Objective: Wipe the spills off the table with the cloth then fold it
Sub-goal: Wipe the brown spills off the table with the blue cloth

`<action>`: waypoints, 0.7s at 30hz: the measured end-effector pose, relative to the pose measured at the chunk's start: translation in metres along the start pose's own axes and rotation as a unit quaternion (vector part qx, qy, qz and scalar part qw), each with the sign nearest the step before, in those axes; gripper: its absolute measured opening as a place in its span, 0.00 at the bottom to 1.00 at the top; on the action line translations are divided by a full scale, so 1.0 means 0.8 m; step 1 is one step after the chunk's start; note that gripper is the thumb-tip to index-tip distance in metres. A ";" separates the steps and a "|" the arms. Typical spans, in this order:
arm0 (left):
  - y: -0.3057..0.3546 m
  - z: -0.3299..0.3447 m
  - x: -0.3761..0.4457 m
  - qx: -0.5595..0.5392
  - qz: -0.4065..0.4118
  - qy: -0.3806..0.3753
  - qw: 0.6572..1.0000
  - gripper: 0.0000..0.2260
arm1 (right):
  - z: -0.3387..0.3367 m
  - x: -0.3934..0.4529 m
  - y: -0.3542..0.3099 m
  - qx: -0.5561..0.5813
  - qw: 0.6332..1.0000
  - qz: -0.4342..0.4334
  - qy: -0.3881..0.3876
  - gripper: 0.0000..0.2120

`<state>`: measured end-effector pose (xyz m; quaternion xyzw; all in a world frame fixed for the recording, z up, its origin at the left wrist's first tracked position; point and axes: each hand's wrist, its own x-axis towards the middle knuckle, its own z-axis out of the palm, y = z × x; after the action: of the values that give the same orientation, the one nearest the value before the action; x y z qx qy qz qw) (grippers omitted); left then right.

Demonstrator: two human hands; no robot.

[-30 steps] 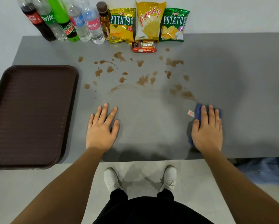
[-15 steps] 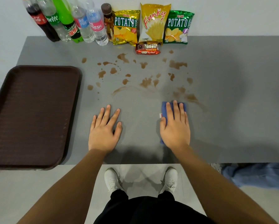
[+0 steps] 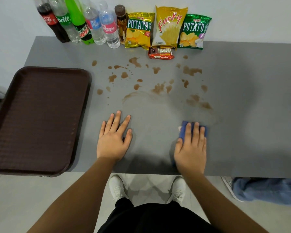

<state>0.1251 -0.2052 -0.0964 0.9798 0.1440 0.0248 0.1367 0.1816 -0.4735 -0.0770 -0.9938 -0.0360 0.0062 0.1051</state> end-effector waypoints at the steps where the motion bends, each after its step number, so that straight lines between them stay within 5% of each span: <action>1: 0.000 0.000 0.000 0.001 0.000 0.001 1.000 0.25 | 0.003 -0.009 -0.015 0.006 1.000 -0.017 -0.004 0.31; 11: 0.001 -0.001 0.001 0.002 0.004 0.004 1.000 0.25 | 0.018 0.071 -0.095 0.003 0.986 -0.156 -0.056 0.31; 21: -0.003 0.005 0.001 0.005 0.003 0.011 1.000 0.26 | 0.007 0.075 -0.045 -0.008 0.999 -0.045 0.000 0.29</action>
<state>0.1256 -0.2040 -0.1006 0.9805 0.1429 0.0354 0.1303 0.2390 -0.4328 -0.0754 -0.9920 -0.0803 0.0015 0.0970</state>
